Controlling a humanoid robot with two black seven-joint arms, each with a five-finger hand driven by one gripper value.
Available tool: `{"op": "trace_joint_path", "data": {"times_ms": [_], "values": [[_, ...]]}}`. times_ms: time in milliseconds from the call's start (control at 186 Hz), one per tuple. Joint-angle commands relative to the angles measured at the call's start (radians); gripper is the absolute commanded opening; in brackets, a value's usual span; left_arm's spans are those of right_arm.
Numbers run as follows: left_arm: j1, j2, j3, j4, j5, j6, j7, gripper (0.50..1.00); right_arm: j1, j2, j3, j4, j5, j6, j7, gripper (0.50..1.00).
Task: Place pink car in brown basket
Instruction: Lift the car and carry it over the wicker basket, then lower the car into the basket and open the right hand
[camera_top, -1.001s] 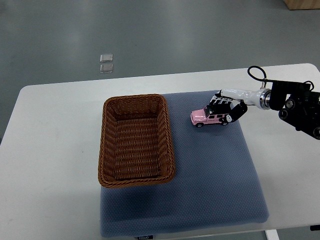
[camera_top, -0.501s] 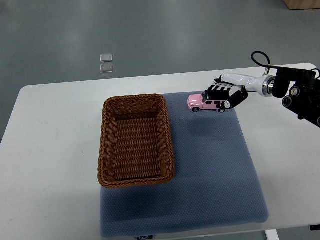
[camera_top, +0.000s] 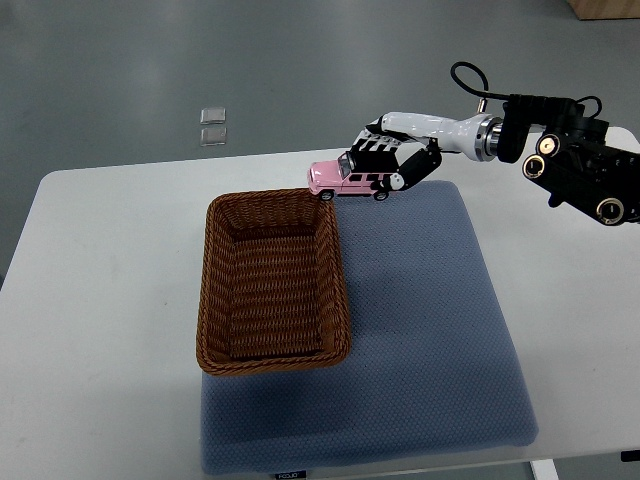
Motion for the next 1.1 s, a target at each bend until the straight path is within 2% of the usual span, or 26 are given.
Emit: {"op": "trace_joint_path", "data": {"times_ms": [0,350,646,894,931,1093], "values": [[0.0,0.0,0.0,0.001,0.0,0.0,0.0,1.0,0.016,0.026,-0.008,0.021,-0.005,0.008,0.012,0.5],[0.0,0.0,0.0,0.0,0.0,0.0,0.0,1.0,0.051,0.148,-0.046,0.03,-0.016,0.002,0.012,0.5],[0.0,0.0,0.0,0.001,0.0,0.0,0.0,1.0,0.069,0.194,-0.164,0.027,-0.077,-0.008,0.012,0.5],[0.0,0.0,0.0,0.002,0.0,0.0,0.0,1.0,0.062,0.204,-0.173,0.012,-0.085,-0.039,0.003,0.5],[0.0,0.0,0.0,0.002,0.0,0.0,0.0,1.0,0.06,0.21,-0.173,0.01,-0.082,-0.039,0.003,0.533],[0.0,0.0,0.0,0.0,0.0,0.0,0.0,1.0,0.051,0.222,-0.184,0.003,-0.082,-0.038,0.001,0.596]]}}
